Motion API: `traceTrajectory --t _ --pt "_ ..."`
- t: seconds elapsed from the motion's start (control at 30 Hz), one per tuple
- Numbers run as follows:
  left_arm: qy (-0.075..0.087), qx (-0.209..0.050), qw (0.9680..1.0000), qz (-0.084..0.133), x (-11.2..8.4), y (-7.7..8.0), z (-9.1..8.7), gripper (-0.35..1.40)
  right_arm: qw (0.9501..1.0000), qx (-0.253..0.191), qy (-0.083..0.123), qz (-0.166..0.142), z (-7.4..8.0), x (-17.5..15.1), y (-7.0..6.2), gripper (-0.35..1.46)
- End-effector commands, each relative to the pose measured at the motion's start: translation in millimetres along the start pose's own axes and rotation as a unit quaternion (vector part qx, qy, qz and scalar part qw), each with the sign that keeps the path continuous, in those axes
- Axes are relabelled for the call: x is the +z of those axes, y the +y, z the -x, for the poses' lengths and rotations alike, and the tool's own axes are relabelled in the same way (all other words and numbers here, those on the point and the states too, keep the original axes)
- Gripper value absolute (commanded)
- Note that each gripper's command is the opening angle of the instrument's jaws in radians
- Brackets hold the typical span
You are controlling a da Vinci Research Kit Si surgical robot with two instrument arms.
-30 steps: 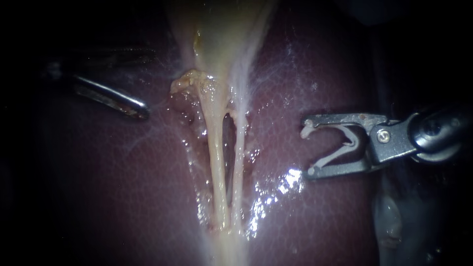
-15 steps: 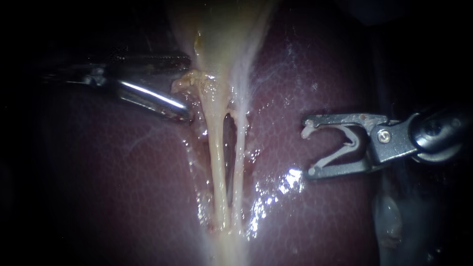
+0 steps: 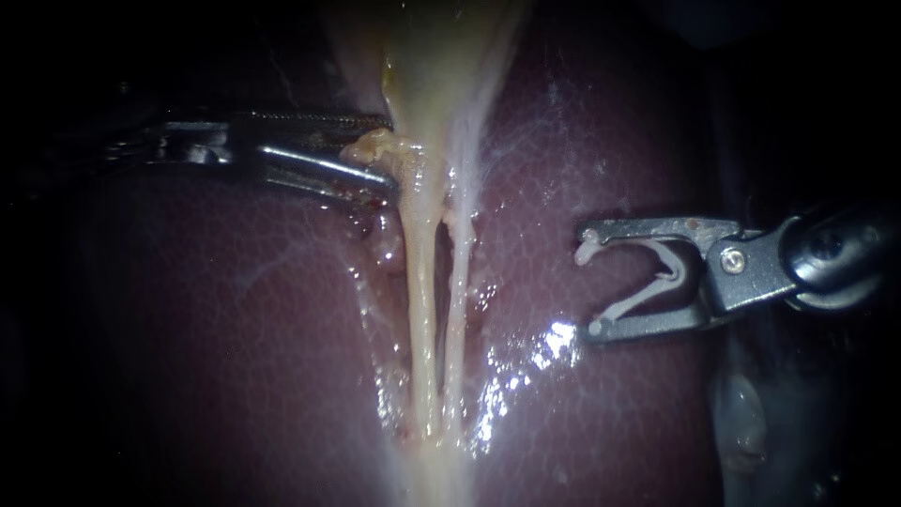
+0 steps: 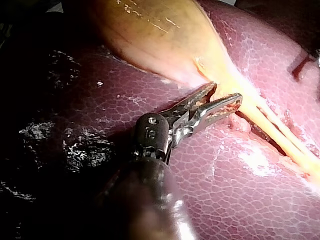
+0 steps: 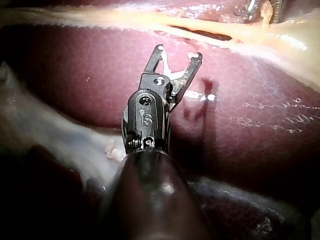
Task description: Grabbing gallbladder
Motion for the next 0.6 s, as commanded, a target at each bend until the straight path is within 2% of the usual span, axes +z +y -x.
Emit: traceTrajectory --t 0.03,0.1,0.4,0.6 --pt "0.002 -0.004 1.0000 0.000 -0.2 0.0 0.1 -0.13 1.0000 0.000 0.000 0.000 0.0 0.0 0.0 0.50" --pt "0.003 -0.010 0.9999 -0.001 -0.4 0.0 0.0 -0.35 1.0000 0.000 0.000 0.000 0.0 0.0 0.0 0.50" --pt "0.011 -0.026 0.9996 -0.003 -1.7 -0.6 0.3 -0.35 1.0000 0.000 0.000 0.000 0.0 0.0 0.0 0.50" --pt "0.011 -0.030 0.9995 0.000 -3.7 -0.8 1.8 -0.35 1.0000 0.000 0.000 0.000 0.1 0.0 0.1 0.50"
